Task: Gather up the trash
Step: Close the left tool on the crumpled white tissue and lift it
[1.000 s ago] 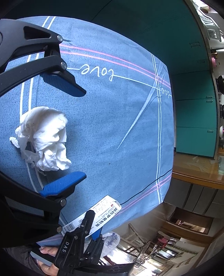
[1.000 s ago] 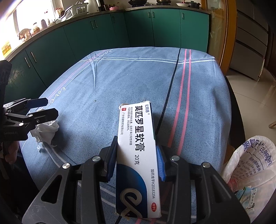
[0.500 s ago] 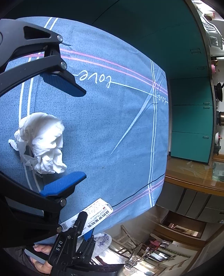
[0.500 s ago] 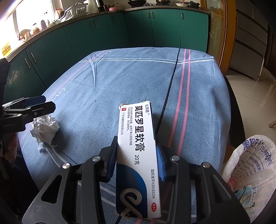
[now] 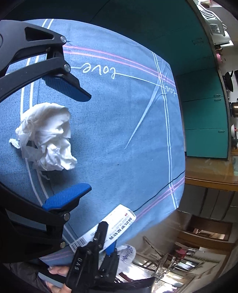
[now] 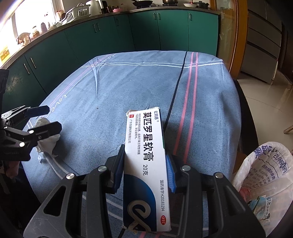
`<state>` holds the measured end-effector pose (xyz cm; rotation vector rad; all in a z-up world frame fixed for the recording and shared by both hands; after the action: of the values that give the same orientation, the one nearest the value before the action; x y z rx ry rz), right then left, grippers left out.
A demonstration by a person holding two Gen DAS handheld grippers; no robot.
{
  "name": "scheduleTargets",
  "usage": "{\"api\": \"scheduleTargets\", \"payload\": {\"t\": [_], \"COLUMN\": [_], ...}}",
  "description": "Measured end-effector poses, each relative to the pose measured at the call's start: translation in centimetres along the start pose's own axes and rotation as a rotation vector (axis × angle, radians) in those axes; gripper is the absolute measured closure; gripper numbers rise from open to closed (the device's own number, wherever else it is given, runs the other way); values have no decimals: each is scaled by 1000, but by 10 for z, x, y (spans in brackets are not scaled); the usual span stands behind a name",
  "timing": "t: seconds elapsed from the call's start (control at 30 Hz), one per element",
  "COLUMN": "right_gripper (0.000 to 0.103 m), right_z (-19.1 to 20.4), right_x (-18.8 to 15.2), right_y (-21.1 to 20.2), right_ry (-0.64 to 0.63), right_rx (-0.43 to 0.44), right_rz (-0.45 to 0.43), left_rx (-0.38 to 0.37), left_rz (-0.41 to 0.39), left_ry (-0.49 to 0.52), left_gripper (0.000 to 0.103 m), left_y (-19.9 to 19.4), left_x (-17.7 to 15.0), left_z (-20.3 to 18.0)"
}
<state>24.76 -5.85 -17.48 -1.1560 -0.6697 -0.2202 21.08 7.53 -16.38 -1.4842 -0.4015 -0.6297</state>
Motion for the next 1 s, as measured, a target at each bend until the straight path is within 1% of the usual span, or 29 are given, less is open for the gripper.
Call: {"api": "scheduleTargets", "payload": {"t": [0.1,0.17,0.23,0.33,0.4,0.5,0.57,0.67,0.7,0.73,0.8,0.83,1.0], "right_gripper": [63,63,63,63,63,63,63,63,60,53,43,41,39], "right_z": [0,2,3,6,6,4,2,0,0,1,2,3,7], "right_x": [0,0,1,1,0,0,0,0,0,0,2,3,7], "right_y": [0,0,1,1,1,1,1,0,0,0,0,0,6], "right_ry": [-1,-11,-14,-20,-21,-15,-6,5,7,8,14,18,23], "right_rx": [-9,-17,-15,-7,-5,-6,-5,-1,1,2,4,9,13], "right_rz": [2,1,0,1,1,2,2,1,1,-1,-14,-17,-13], "left_rx": [0,-8,-7,-20,-18,-37,-46,-42,-41,-43,-45,-46,-37], "left_rz": [1,-5,5,8,6,13,17,20,20,20,24,29,47], "left_ry": [-50,-86,-116,-122,-108,-80,-62,-41,-40,-41,-43,-43,-34], "left_gripper": [13,13,13,13,13,22,31,34,34,34,32,32,28], "left_y": [-5,-11,-12,-12,-12,-10,-8,-6,-5,-5,-4,-3,2], "left_x": [-9,-21,-32,-38,-38,-40,-41,-40,-40,-40,-40,-41,-42], "left_z": [8,14,19,20,18,12,7,3,2,2,2,2,2]}}
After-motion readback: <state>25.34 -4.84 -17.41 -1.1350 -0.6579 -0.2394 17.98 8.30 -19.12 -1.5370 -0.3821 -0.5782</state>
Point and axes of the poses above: each gripper's, at about its wrist camera, not at the fingertips, and y roughly the way its jaws point, z to its left, x to its top, the point moved 5 cm from there along y, roughly the way its jaws point, and after that the axes turned 7 degrees about y, right-handed, at the moved point
